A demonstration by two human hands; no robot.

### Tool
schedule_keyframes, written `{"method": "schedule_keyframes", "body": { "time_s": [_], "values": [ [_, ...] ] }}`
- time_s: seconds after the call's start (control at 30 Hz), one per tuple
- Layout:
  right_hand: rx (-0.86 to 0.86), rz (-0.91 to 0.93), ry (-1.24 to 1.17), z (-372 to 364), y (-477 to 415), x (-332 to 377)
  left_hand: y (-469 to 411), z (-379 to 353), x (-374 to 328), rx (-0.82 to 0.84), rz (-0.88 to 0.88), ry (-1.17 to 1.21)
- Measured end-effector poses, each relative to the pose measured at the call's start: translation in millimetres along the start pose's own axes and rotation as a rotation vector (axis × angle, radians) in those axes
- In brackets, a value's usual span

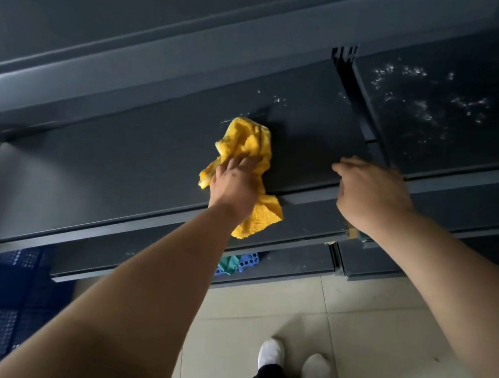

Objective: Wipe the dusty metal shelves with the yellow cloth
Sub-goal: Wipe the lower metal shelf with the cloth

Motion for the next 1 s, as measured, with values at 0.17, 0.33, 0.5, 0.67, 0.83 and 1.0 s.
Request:
{"method": "schedule_keyframes", "body": {
  "time_s": [0.17, 0.33, 0.5, 0.67, 0.83, 1.0],
  "values": [
    [0.026, 0.020, 0.003, -10.7, -11.5, 13.9, -9.9, 0.3, 21.8, -0.028, 0.023, -0.137],
    [0.040, 0.021, 0.024, -18.2, -19.5, 25.9, -28.6, -6.6, 32.6, 0.002, 0.149, -0.174],
    [0.056, -0.002, 0.032, -22.7, -30.7, 28.1, -52.5, -7.3, 41.6, 0.034, 0.189, -0.137],
    [0.038, -0.021, 0.040, -25.5, -41.1, 20.5, -80.3, -11.1, 46.9, 0.002, 0.216, -0.149],
    [-0.030, -0.048, 0.059, -22.8, -41.0, 6.9, -113.4, -18.8, 41.9, -0.009, 0.189, -0.141],
    [-0.085, -0.074, 0.066, -19.6, -37.6, -9.7, -136.2, -28.9, 23.4, -0.014, 0.120, -0.144]
  ]
}}
Point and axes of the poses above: each hand's wrist, its own y-axis away from the middle knuckle, its own z-axis out of the back of the hand, x = y × z, the point moved 4 cm from there along -y, towards the middle knuckle, and after that the axes turned 15 degrees about -x, right-handed, at the moved point
